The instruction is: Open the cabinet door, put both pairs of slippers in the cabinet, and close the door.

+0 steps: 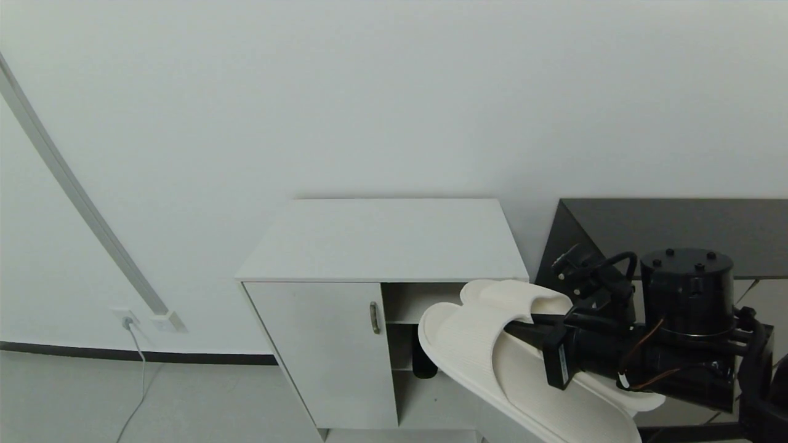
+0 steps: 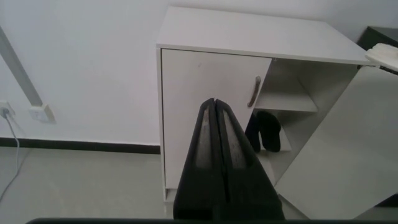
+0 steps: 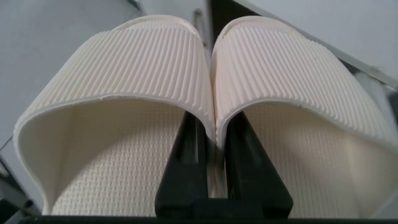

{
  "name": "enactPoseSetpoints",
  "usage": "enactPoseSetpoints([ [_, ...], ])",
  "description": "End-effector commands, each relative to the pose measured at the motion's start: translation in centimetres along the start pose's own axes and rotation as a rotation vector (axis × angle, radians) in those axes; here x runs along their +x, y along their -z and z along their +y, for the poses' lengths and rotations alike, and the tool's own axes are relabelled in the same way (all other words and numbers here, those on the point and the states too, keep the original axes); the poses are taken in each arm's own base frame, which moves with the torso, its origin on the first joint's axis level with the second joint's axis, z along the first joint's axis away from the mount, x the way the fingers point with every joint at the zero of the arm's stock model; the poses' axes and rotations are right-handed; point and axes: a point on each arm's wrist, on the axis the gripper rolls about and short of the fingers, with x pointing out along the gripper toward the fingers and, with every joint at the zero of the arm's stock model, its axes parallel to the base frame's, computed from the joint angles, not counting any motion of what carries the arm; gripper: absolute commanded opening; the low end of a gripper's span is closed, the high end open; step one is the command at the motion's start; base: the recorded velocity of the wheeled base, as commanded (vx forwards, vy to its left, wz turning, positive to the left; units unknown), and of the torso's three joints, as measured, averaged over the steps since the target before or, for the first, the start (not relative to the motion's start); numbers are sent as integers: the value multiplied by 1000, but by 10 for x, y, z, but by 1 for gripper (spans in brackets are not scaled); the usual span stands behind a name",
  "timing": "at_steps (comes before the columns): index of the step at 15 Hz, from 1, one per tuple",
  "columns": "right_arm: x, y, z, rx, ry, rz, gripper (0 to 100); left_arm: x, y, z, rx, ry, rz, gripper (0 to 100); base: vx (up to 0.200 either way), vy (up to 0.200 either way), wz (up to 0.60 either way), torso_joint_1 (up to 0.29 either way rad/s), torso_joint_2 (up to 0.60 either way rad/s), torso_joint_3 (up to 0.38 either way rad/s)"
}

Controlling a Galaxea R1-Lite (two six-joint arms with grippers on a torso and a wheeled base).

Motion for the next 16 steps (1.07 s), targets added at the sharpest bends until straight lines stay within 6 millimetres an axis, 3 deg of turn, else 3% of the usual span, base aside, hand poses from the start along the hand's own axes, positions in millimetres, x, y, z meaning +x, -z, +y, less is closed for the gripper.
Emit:
enactPoseSetpoints([
  [1, 1, 1, 0, 1, -5, 6, 0, 0, 0, 0, 0, -1, 0, 0, 0, 0, 0, 0, 0, 0],
  [13, 12, 10, -2, -8, 8, -20, 0, 0, 0, 0, -2, -1, -2, 0, 0, 0, 0, 0, 0, 0],
  [16, 13, 12, -2, -26, 9, -20, 0, 0, 0, 0, -2, -1, -2, 0, 0, 0, 0, -134, 277, 150],
])
